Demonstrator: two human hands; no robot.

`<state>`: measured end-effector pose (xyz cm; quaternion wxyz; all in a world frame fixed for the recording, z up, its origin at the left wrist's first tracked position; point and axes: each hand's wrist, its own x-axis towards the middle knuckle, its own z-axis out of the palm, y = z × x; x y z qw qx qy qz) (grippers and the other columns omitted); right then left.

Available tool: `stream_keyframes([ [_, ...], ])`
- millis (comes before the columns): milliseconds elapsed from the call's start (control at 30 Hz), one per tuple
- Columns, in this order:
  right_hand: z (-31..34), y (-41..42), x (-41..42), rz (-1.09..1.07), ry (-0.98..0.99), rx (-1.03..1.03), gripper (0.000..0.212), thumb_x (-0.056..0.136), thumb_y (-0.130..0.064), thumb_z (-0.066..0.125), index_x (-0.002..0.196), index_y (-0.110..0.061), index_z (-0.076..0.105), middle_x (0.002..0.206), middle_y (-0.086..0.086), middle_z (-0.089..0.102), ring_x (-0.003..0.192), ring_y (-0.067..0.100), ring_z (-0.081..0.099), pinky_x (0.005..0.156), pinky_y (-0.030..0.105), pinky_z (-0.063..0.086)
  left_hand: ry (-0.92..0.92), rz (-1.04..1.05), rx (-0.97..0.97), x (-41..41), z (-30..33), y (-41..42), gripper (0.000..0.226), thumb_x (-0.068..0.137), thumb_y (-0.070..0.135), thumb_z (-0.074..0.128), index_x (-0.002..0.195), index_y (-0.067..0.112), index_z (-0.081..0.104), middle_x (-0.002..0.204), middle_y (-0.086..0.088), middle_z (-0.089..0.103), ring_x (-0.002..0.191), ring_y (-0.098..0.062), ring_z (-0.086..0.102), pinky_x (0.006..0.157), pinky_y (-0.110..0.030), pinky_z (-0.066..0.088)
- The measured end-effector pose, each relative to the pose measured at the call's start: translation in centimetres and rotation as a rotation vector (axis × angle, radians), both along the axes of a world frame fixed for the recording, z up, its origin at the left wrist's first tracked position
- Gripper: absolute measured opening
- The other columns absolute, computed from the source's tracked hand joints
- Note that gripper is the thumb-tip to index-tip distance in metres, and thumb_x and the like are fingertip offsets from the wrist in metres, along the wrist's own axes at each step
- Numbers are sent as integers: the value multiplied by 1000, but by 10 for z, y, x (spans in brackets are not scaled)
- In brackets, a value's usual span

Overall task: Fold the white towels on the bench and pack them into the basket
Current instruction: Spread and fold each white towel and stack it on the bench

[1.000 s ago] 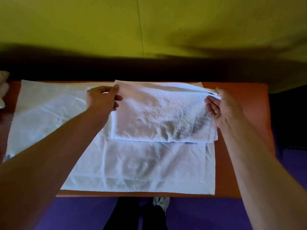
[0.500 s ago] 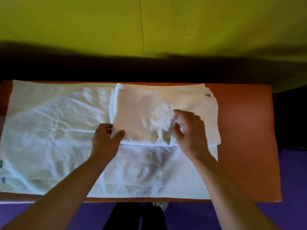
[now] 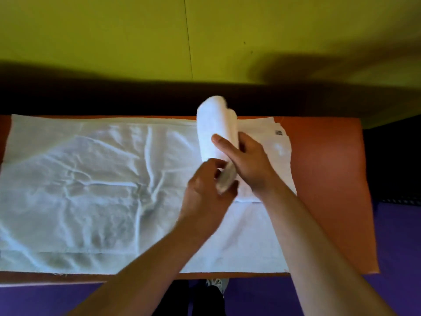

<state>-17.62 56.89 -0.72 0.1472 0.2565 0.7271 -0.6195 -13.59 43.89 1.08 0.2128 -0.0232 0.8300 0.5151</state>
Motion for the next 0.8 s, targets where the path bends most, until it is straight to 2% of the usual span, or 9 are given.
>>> stream_keyframes([
  [100,3,31,-3,-10,15,241,21,93,-23,67,112,-19,60,102,-4,65,88,11,62,69,22,52,57,-229,-20,7,-2,19,45,87,39,73,128,29,56,108,16,61,99,-5,57,84,-18,48],
  [167,0,52,3,-88,4,261,17,95,-21,63,111,-21,58,98,-6,63,87,12,63,69,28,54,81,-253,-54,8,-6,21,40,91,42,67,128,33,55,110,19,58,103,-4,52,88,-19,46],
  [267,-5,81,17,-131,19,312,14,98,-19,63,111,-16,60,93,-6,63,76,4,61,59,24,52,126,-211,-150,5,-22,16,27,96,34,61,122,32,56,111,17,56,104,-8,51,89,-29,50],
  [367,-20,103,32,-109,-43,583,17,96,-26,64,107,-17,56,93,-2,61,74,9,60,56,26,48,77,-196,-188,4,-41,11,28,96,31,61,124,32,54,114,13,53,106,-14,54,89,-38,52],
  [467,-39,113,42,-28,-173,743,56,88,-43,74,133,-23,47,120,5,62,104,26,64,86,41,56,-17,-183,-216,6,-55,13,38,96,33,63,130,30,48,119,8,51,109,-19,56,90,-39,52],
  [533,-44,114,49,-43,-139,826,71,86,-49,74,143,-22,40,131,11,56,116,31,57,100,48,49,-95,-147,-220,5,-60,20,43,95,36,64,132,27,46,121,6,51,106,-18,59,86,-34,51],
  [667,-50,111,66,56,15,850,42,94,-42,64,130,-24,55,123,6,59,111,28,57,96,41,48,-240,-39,-164,-2,-68,33,46,91,45,68,128,26,48,120,4,60,99,-14,63,82,-32,52],
  [733,-53,105,77,139,-57,746,45,97,-46,59,138,-30,52,133,2,56,118,24,54,100,39,46,-289,29,-129,-6,-66,40,56,88,48,71,133,24,47,124,3,61,106,-16,62,87,-33,51],
  [800,-54,103,87,67,-69,767,44,98,-49,54,138,-31,51,134,0,56,120,23,54,103,44,47,-312,73,-116,-14,-63,49,70,85,52,73,140,21,44,130,3,58,115,-19,59,92,-31,47],
])
